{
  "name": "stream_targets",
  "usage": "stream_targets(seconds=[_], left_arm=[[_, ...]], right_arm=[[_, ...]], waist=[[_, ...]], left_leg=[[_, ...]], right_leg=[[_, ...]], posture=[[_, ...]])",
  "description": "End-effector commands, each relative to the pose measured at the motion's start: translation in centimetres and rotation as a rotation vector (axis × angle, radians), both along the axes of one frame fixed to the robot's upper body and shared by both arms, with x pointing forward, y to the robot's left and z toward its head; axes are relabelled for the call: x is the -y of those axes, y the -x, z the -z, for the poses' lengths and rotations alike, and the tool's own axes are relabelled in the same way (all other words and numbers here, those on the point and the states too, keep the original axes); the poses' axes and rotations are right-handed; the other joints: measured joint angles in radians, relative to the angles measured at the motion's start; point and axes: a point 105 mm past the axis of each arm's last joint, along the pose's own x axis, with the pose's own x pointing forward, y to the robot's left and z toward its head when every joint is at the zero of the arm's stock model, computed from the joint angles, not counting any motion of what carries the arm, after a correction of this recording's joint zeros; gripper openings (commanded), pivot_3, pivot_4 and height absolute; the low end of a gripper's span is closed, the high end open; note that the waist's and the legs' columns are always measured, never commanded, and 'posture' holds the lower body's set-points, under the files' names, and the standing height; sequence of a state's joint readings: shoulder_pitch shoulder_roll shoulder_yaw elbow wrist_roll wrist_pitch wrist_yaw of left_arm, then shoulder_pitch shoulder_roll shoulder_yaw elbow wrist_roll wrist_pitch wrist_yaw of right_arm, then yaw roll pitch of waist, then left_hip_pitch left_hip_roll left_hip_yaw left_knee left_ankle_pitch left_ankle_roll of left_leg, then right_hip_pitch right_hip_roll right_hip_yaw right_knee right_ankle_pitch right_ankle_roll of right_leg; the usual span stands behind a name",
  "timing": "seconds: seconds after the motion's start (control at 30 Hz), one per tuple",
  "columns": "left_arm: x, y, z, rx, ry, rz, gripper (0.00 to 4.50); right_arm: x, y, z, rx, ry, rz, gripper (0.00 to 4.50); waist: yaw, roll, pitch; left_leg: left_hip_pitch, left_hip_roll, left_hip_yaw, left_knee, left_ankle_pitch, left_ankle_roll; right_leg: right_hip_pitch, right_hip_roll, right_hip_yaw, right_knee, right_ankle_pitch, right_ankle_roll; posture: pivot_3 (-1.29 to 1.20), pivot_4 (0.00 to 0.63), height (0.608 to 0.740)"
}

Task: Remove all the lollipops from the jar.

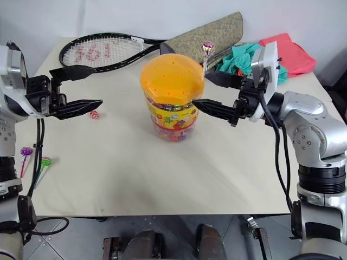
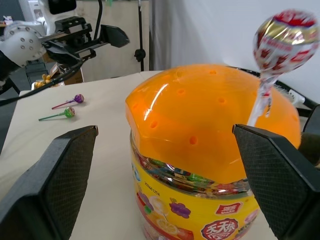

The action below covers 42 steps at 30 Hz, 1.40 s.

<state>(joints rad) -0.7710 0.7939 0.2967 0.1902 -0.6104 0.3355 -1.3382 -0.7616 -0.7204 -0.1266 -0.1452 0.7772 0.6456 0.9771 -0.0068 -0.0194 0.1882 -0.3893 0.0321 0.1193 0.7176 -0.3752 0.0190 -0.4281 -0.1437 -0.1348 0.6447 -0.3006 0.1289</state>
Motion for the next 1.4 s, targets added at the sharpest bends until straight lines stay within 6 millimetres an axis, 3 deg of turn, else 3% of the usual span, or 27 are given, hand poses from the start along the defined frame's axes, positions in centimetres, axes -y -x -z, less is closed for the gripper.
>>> stream_targets(seconds=[0.03, 0.3, 0.4, 0.53, 0.63, 0.93, 1.13, 1.4], left_arm=[[-0.1, 0.9, -0.9, 0.048, 0.014, 0.061, 4.46], [0.4, 1.2, -1.1, 0.074, 0.019, 0.151, 4.46], [0.5, 1.1, -1.3, 0.079, 0.016, 0.153, 4.46], [0.6, 0.8, -1.4, 0.081, 0.013, 0.148, 4.46], [0.7, 0.8, -1.4, 0.086, 0.018, 0.153, 4.5], [0.7, 0.3, -1.5, 0.087, 0.016, 0.153, 4.5], [0.9, -0.1, -1.4, 0.081, 0.014, 0.161, 4.5], [1.5, -0.8, -1.3, 0.073, 0.013, 0.195, 4.5]], right_arm=[[0.4, 1.2, -1.5, 0.08, 0.01, -0.017, 4.5], [1.0, -1.5, -1.8, 0.116, -0.051, 0.082, 4.5], [0.3, -2.8, -2.3, 0.126, -0.085, 0.107, 4.5], [-1.0, -2.5, -3.6, 0.152, -0.144, 0.049, 4.5], [-1.6, -2.1, -4.4, 0.143, -0.187, 0.004, 4.0], [-1.9, -2.0, -5.1, 0.134, -0.176, -0.01, 0.97], [-1.6, -2.0, -6.0, 0.17, -0.181, 0.021, 0.93], [1.1, -1.7, -10.9, 0.31, -0.215, 0.172, 0.93]], waist=[[-0.001, 0.0, 0.0], [0.001, 0.0, 0.0], [-0.003, 0.0, 0.0], [-0.014, 0.0, 0.0], [-0.023, 0.0, 0.0], [-0.025, 0.0, 0.0], [-0.025, 0.0, 0.0], [-0.022, 0.0, 0.0]], left_leg=[[0.0, 0.0, 0.0, 0.0, 0.0, 0.0], [0.0, 0.0, 0.0, 0.0, 0.0, 0.0], [0.0, 0.0, 0.0, 0.0, 0.0, 0.0], [0.0, 0.0, -0.001, -0.001, 0.0, 0.0], [0.0, 0.0, -0.002, -0.001, 0.0, 0.0], [0.0, 0.0, -0.002, -0.002, 0.0, 0.0], [0.0, 0.0, -0.002, -0.002, 0.0, 0.0], [0.0, 0.0, -0.003, -0.001, 0.0, 0.0]], right_leg=[[0.0, 0.0, 0.0, 0.0, 0.0, 0.0], [0.0, 0.0, 0.0, 0.0, 0.0, 0.0], [0.0, 0.0, 0.0, 0.0, 0.0, 0.0], [0.0, 0.0, -0.001, 0.0, 0.0, 0.0], [0.0, 0.0, -0.001, 0.0, 0.0, 0.0], [0.0, 0.0, -0.001, 0.0, 0.0, 0.0], [0.0, 0.0, -0.001, 0.0, 0.0, 0.0], [0.0, 0.0, -0.001, 0.0, 0.0, 0.0]], posture=[[0.0, 0.15, 0.74], [0.0, 0.15, 0.74], [0.0, 0.15, 0.74], [0.0, 0.15, 0.74], [0.0, 0.15, 0.74], [0.0, 0.15, 0.74], [0.0, 0.15, 0.74], [0.0, 0.15, 0.74]])
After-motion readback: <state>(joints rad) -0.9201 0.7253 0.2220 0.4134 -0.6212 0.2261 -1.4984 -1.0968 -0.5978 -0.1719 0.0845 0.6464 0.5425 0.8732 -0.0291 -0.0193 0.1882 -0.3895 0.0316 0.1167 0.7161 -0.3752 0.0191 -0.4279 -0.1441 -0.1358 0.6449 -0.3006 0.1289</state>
